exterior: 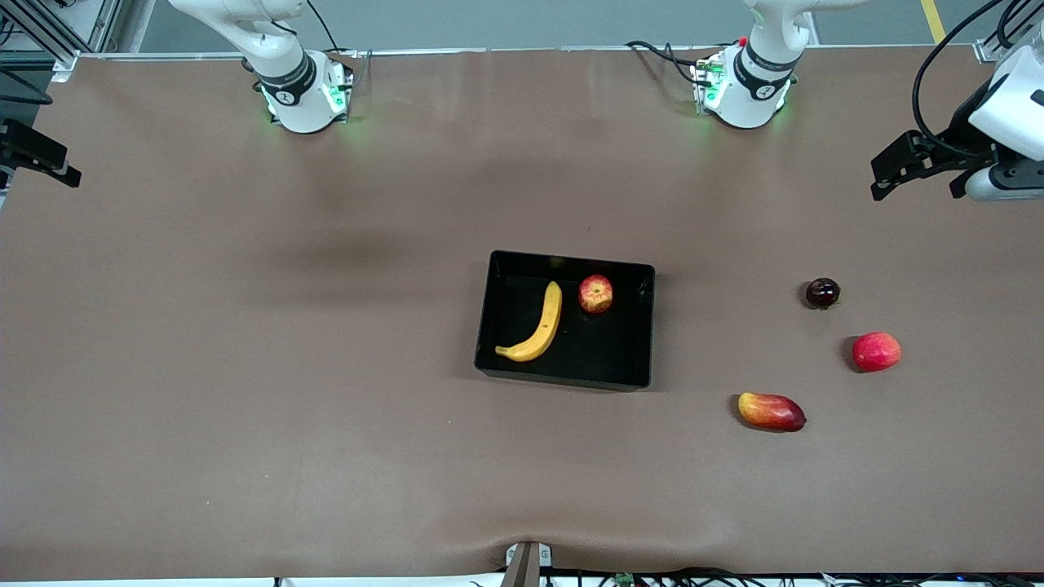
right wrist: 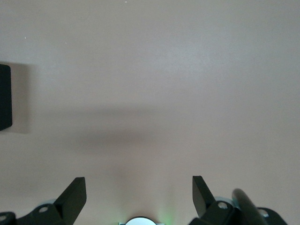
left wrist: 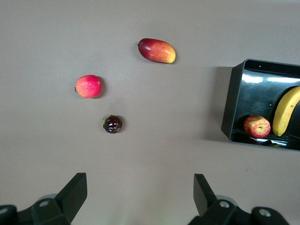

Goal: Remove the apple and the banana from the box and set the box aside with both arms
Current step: 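Move the left gripper over the small apple inside the black box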

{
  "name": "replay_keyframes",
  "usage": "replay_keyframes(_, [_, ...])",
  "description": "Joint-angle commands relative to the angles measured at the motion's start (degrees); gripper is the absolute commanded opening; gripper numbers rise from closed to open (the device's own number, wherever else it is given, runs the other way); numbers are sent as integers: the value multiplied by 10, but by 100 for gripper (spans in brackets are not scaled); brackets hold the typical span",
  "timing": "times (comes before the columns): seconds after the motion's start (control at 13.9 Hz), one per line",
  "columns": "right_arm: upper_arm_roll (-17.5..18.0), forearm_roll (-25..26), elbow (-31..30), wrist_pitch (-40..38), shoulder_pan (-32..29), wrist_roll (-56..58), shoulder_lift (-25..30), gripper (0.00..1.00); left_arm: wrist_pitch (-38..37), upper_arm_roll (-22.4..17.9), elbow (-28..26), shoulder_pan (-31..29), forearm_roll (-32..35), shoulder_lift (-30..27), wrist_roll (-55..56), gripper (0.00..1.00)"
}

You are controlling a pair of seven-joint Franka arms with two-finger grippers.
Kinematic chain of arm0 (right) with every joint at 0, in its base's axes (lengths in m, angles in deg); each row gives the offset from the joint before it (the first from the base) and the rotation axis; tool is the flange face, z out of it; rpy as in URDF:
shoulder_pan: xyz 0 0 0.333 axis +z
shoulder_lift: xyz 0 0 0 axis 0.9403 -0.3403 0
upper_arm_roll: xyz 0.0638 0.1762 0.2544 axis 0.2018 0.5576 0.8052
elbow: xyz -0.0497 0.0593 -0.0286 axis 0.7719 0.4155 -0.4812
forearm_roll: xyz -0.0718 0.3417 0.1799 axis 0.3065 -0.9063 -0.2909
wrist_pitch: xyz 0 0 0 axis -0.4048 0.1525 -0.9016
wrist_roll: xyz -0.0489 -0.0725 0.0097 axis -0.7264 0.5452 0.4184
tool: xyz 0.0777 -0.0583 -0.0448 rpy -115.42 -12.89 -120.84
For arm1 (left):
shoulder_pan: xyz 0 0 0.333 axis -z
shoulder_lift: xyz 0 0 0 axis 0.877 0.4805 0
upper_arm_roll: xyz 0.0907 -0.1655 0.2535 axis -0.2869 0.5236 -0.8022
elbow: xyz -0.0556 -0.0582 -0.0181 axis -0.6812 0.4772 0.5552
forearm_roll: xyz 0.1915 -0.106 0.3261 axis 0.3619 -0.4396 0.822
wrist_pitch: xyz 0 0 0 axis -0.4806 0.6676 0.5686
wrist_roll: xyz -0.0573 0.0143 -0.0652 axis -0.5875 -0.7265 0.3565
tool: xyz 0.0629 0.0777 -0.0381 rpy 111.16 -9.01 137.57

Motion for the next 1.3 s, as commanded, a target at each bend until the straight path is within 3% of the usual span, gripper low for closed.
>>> replay_keyframes(0.0, [5,-14,-2,1,-11,2,2,100,-11,8,13,0,-12,9,3,100])
replay_keyframes(0.36, [5,-14,-2,1,-11,2,2,100,-11,30,68,7,-9,70,32,100])
replay_keyframes(0.58, [5,-14,-2,2,-11,2,2,100,6,72,65,19,-2,109,97,100])
replay_keyframes(0.94, [5,-14,-2,2,-12,3,1,100,86,81,54,129,29,213,274,100])
replay_keyframes(1.23, [5,-15,-1,2,-12,3,-3,100,165,80,35,204,40,287,319,100])
